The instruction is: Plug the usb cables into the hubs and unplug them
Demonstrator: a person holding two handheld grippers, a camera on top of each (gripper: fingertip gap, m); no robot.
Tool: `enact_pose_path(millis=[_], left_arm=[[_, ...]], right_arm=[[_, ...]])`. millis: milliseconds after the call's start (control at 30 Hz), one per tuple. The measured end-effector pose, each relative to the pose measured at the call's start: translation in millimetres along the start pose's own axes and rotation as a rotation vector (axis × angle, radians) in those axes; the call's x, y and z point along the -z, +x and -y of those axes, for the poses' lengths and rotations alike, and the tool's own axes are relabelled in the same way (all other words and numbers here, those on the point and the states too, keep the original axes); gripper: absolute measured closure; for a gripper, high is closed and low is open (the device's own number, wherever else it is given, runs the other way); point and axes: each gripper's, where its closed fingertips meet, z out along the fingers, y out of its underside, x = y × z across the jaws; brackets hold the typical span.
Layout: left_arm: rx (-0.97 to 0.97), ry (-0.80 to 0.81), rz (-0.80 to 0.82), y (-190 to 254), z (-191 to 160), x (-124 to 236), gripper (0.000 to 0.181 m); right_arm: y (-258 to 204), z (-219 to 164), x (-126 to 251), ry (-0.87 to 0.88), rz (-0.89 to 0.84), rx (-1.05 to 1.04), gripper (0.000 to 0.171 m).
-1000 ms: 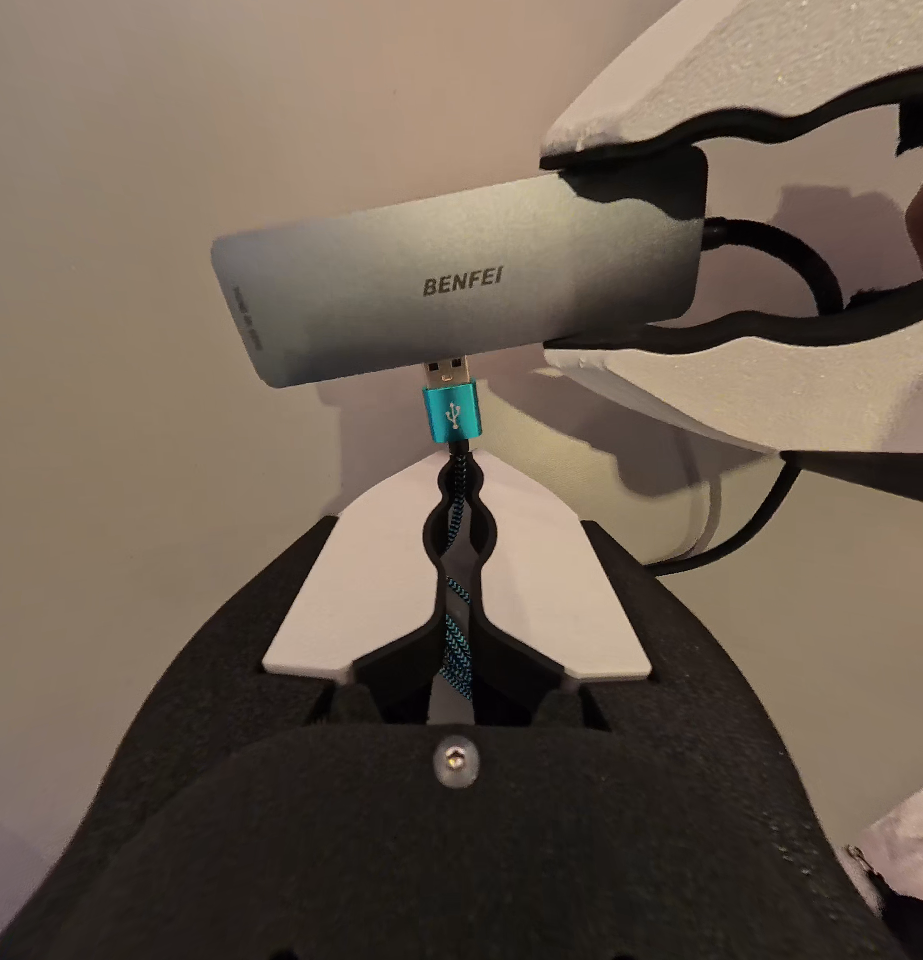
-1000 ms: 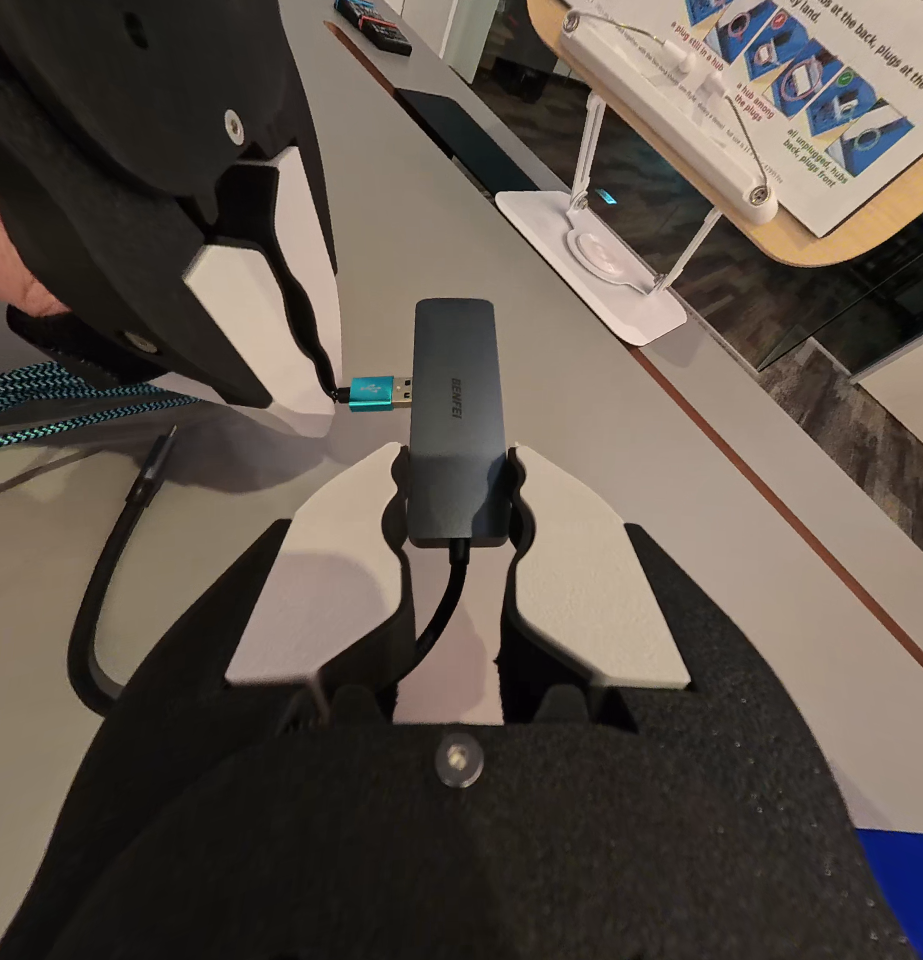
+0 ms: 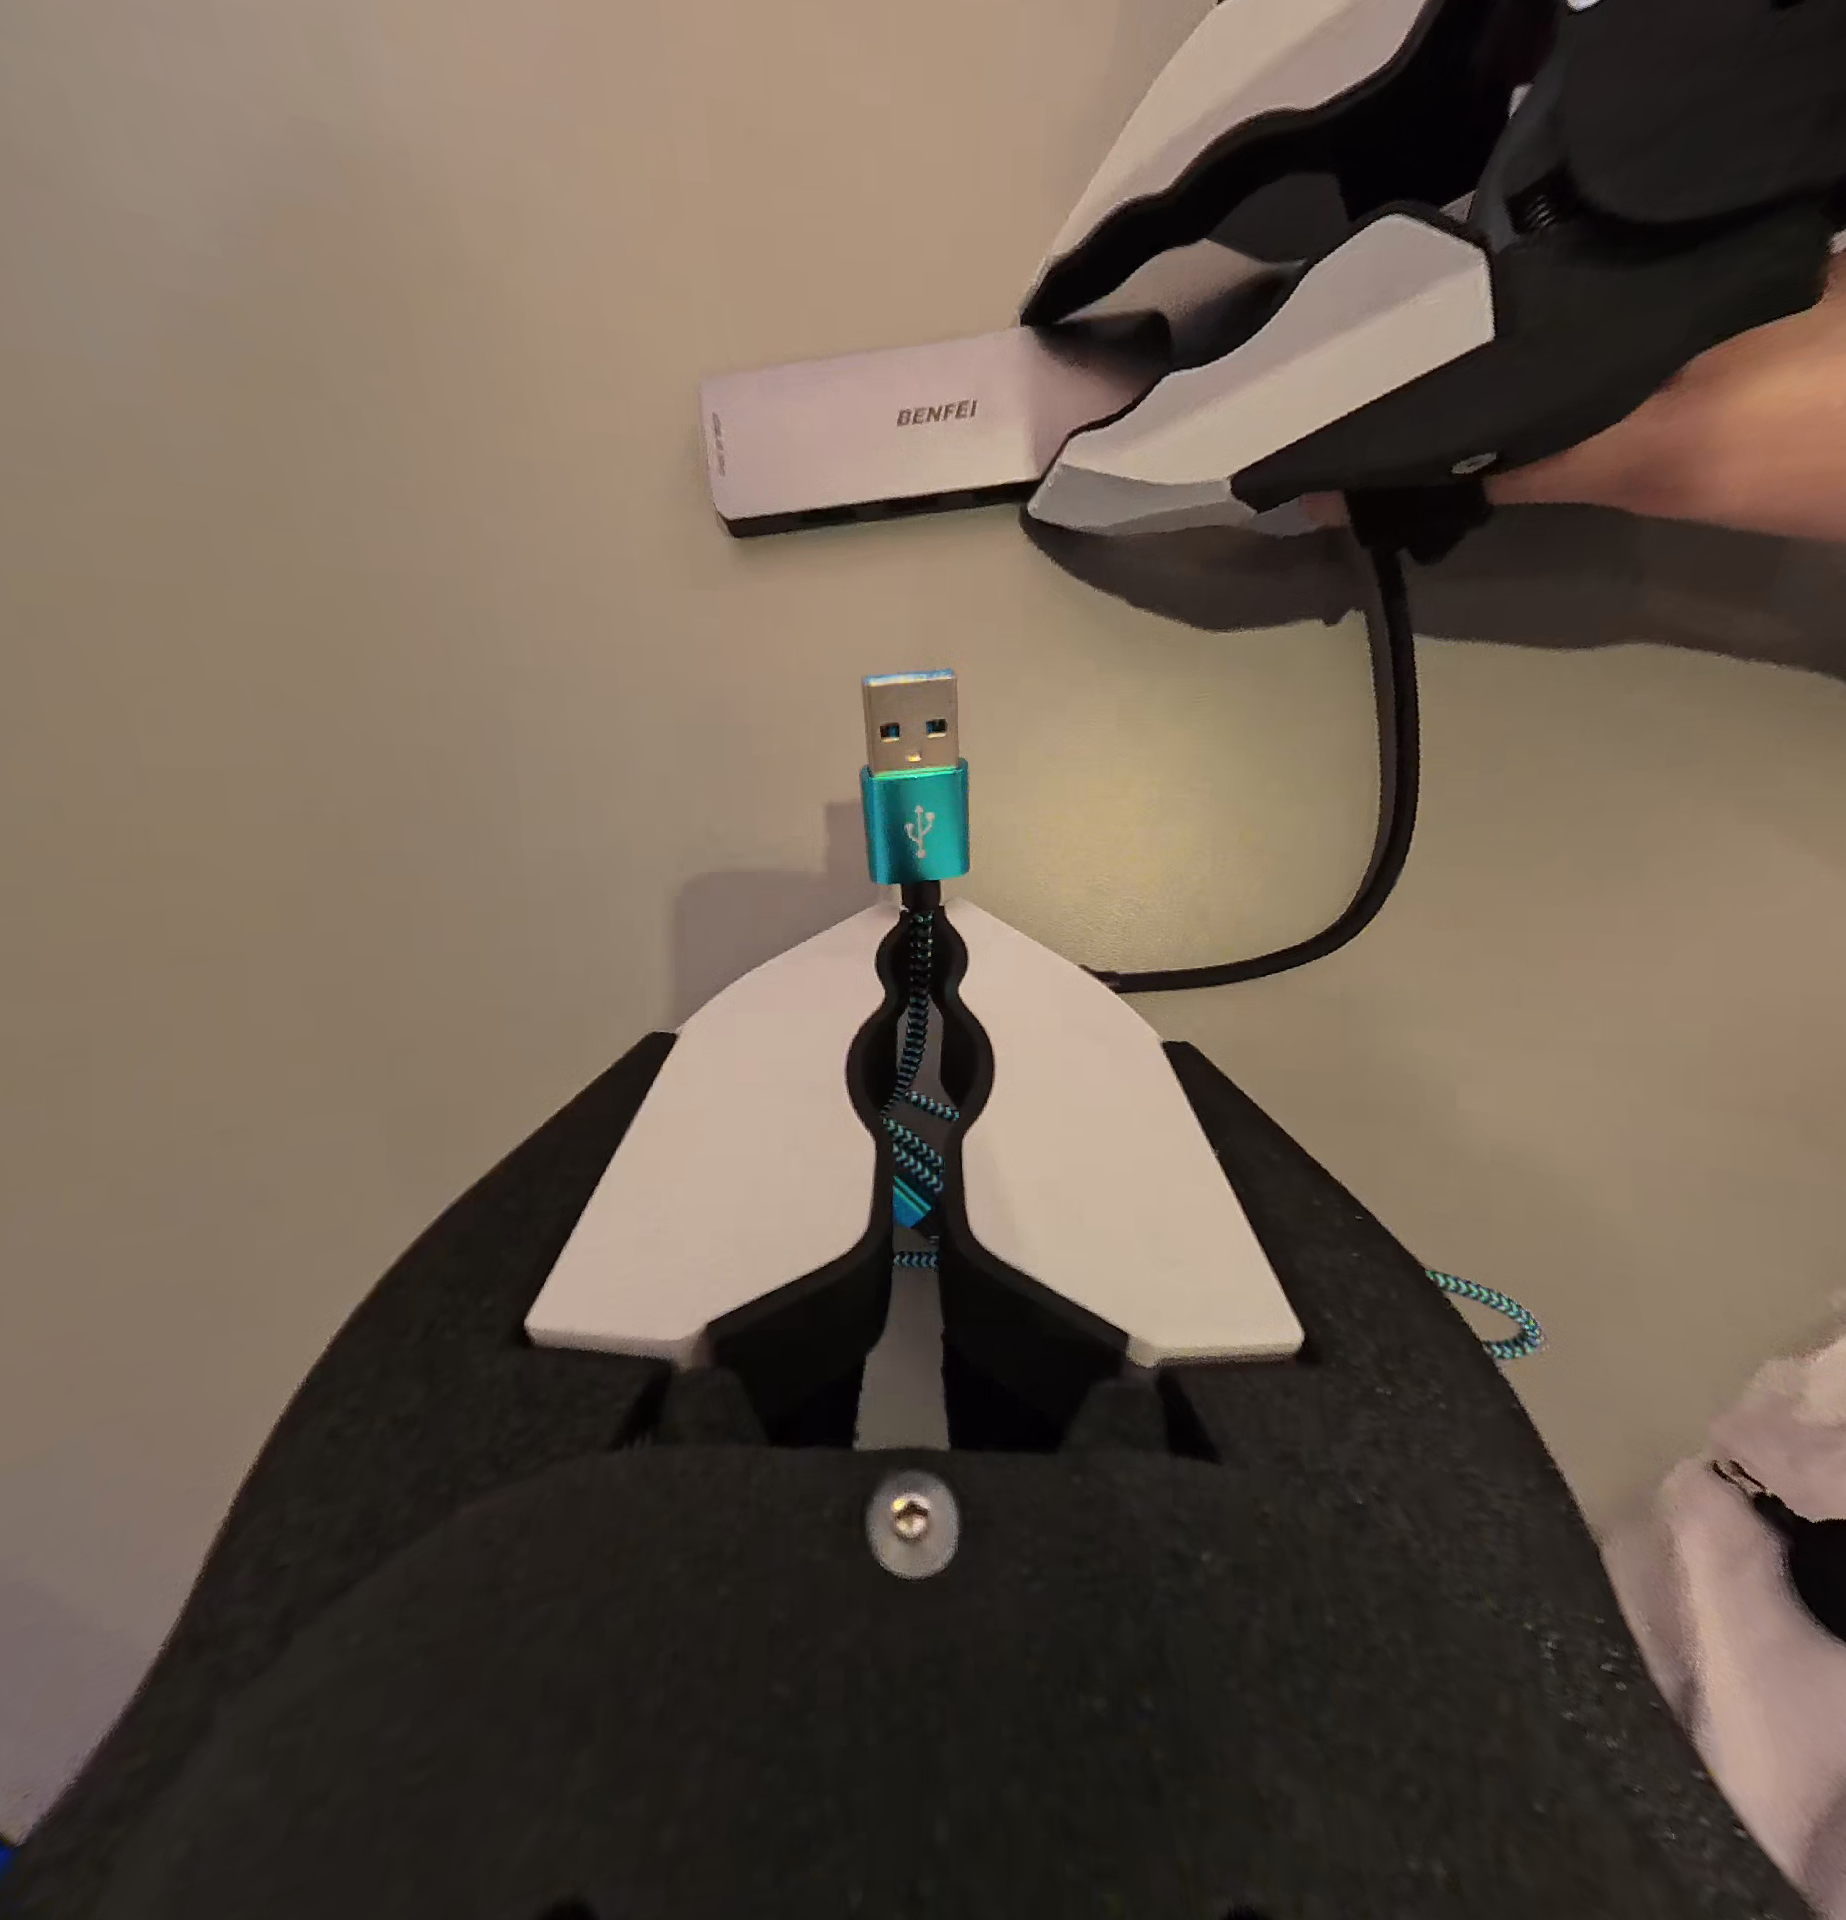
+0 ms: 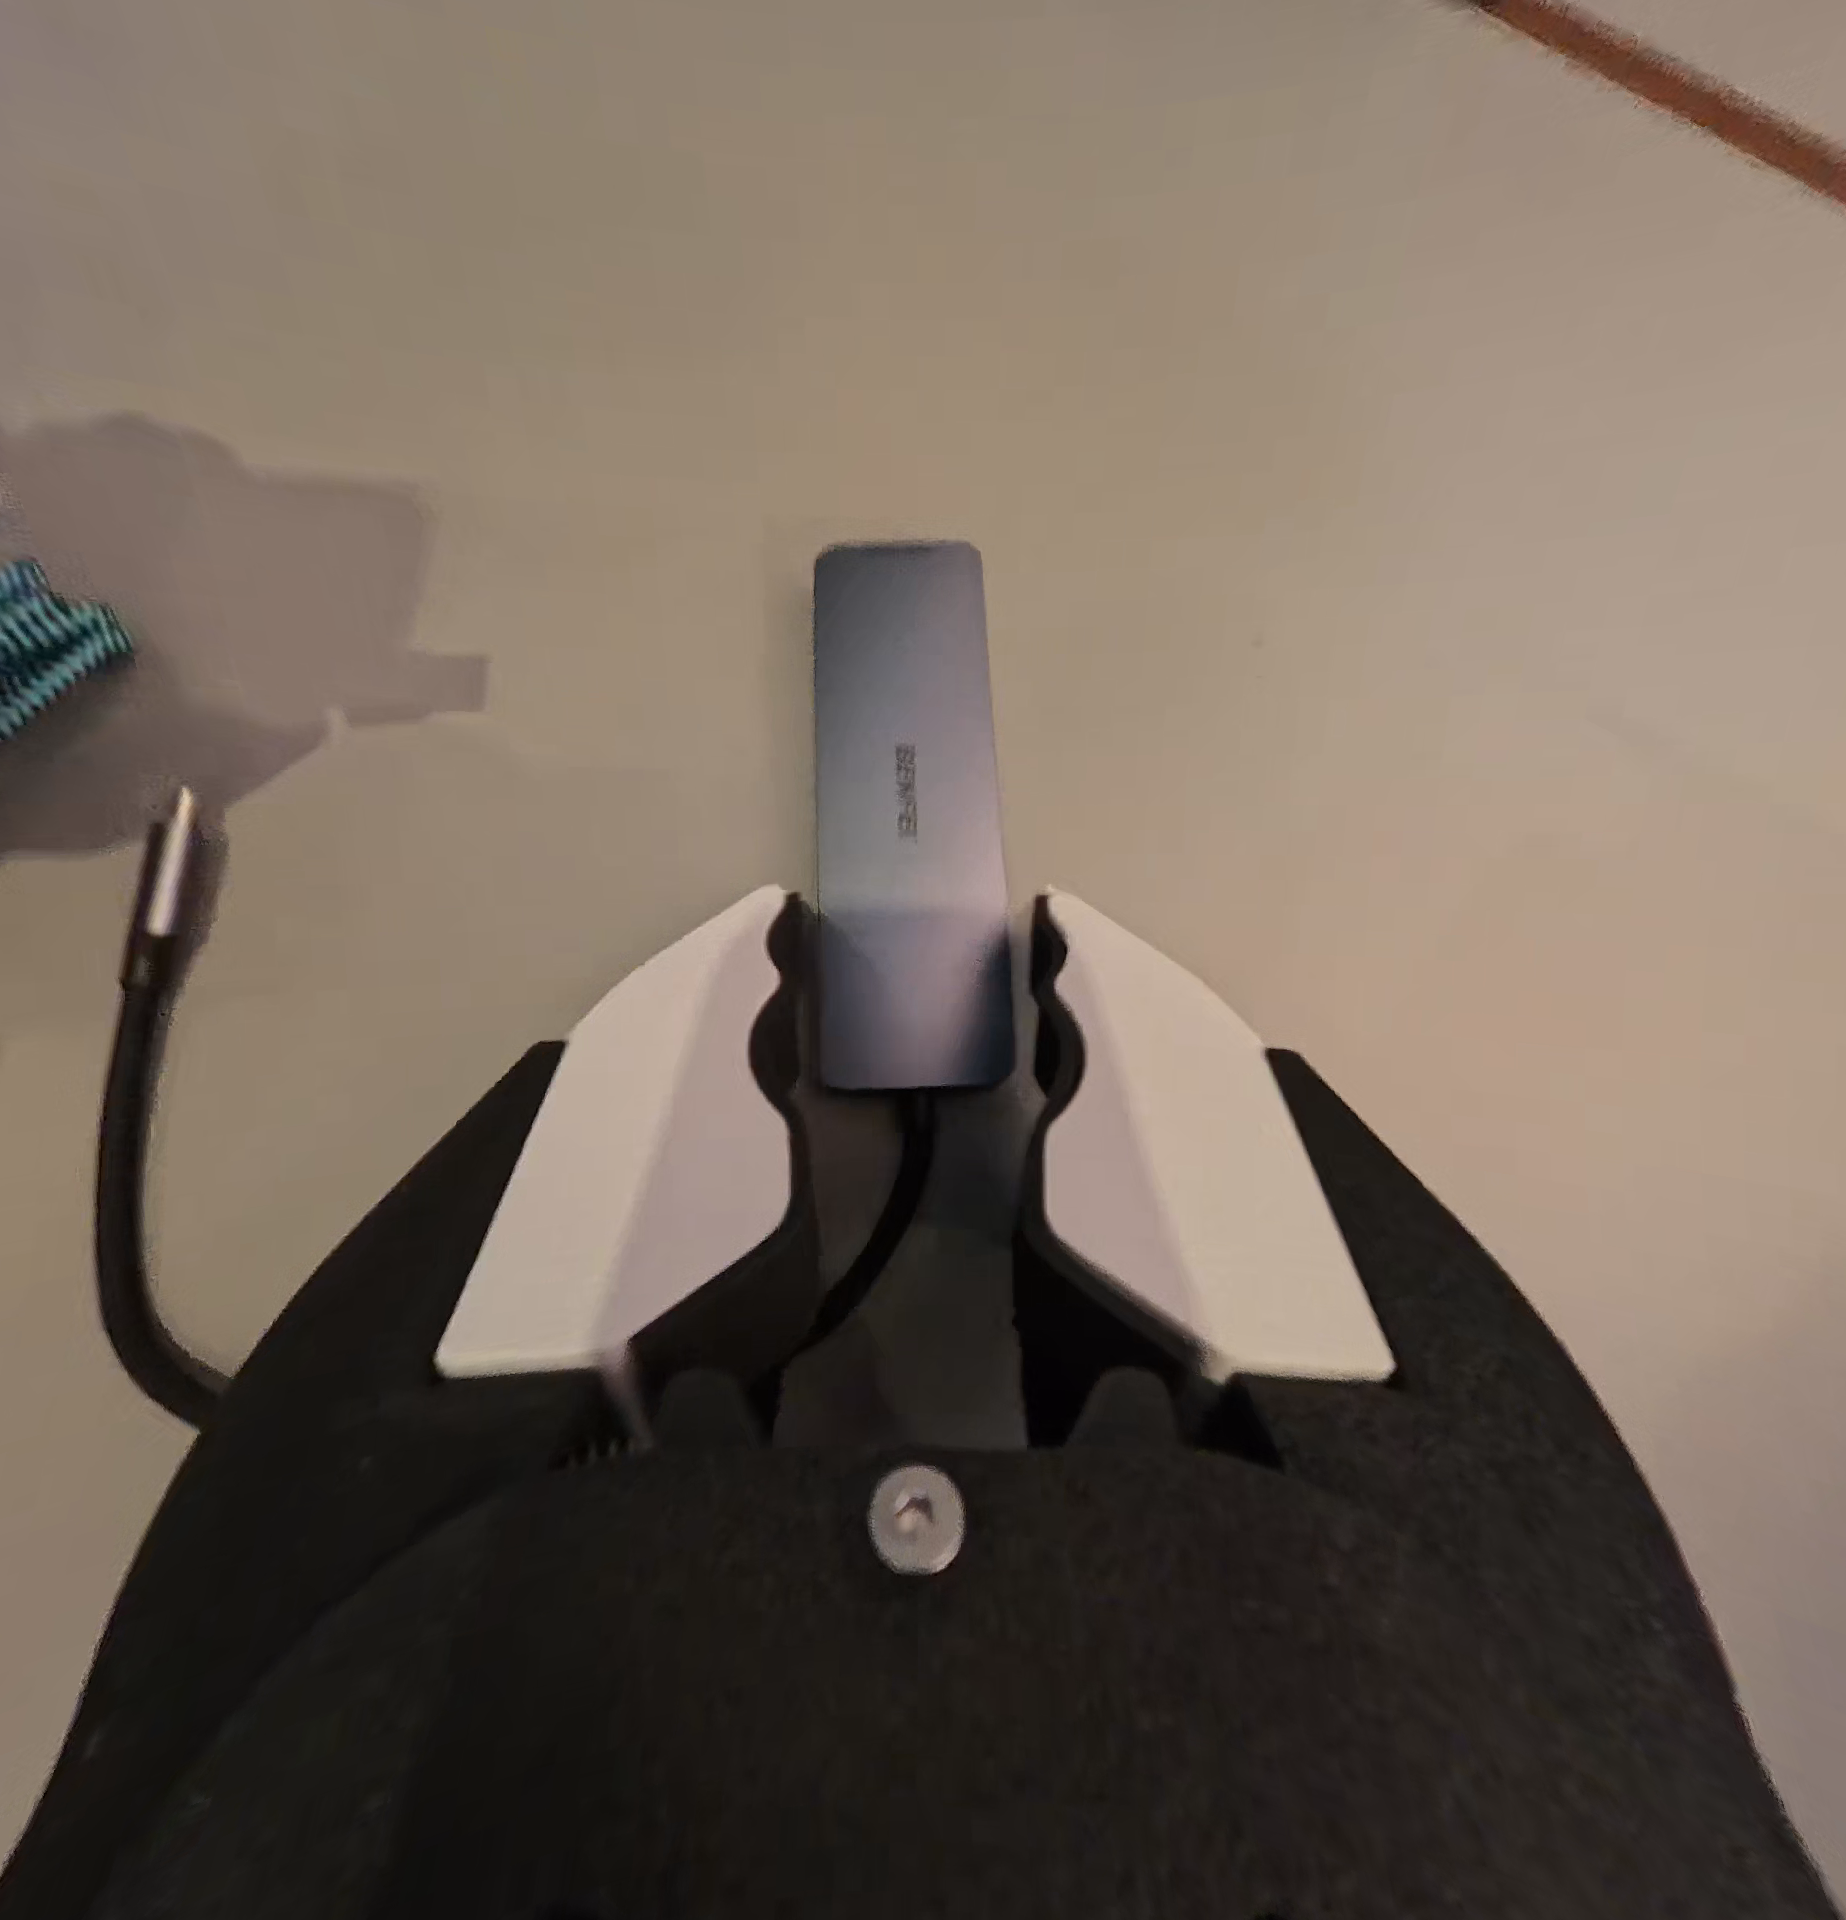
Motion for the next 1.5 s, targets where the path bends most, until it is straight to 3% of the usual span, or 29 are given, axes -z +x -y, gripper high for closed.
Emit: enact_pose_path(millis=[133, 233, 400, 500, 567, 600, 767, 833, 900, 1000, 1067, 1267, 1500], left_arm=[[-0.018, 0.088, 0.036, -3.8, 5.2, 10.4, 0.179], [-0.024, 0.135, 0.059, -6.6, 9.4, 13.9, 0.179], [-0.032, 0.172, 0.101, -10.8, 14.4, 17.0, 0.179], [-0.020, 0.200, 0.097, -10.6, 17.4, 18.7, 0.179], [-0.020, 0.209, 0.099, -10.2, 18.7, 19.4, 0.179], [-0.026, 0.205, 0.111, -11.5, 18.1, 19.3, 0.179], [-0.058, 0.329, 0.208, -16.8, 29.4, 28.5, 0.178], [-0.075, 0.376, 0.315, -24.4, 33.4, 33.6, 0.162], [-0.105, 0.408, 0.426, -31.1, 34.6, 37.7, 0.157], [-0.138, 0.516, 0.518, -30.8, 42.1, 47.6, 0.165], [-0.130, 0.584, 0.489, -23.5, 47.1, 51.9, 0.173], [-0.105, 0.659, 0.437, -20.3, 51.6, 51.8, 0.172], [-0.052, 0.626, 0.358, -21.0, 52.6, 42.2, 0.171]], right_arm=[[-11.6, 47.6, 35.6, 0.244, 0.000, -0.062, 0.126], [-52.3, 87.7, 58.5, 0.389, 0.273, -0.242, 0.129], [-87.3, 106.9, 54.4, 0.403, 0.560, -0.450, 0.137], [-98.3, 108.0, 48.5, 0.394, 0.616, -0.481, 0.141], [-102.5, 108.6, 45.4, 0.398, 0.635, -0.476, 0.163], [-105.8, 110.4, 46.9, 0.404, 0.671, -0.487, 0.165], [-102.7, 121.1, 53.8, 0.476, 0.753, -0.595, 0.165], [-100.6, 126.5, 58.3, 0.517, 0.818, -0.688, 0.165], [-99.3, 130.3, 62.1, 0.539, 0.908, -0.795, 0.165], [-96.1, 131.3, 61.8, 0.539, 1.004, -0.924, 0.165], [-95.9, 131.0, 60.8, 0.529, 1.036, -0.959, 0.165], [-97.4, 132.2, 60.3, 0.456, 1.162, -1.069, 0.165], [-93.1, 128.4, 55.9, 0.375, 1.262, -1.141, 0.165]])
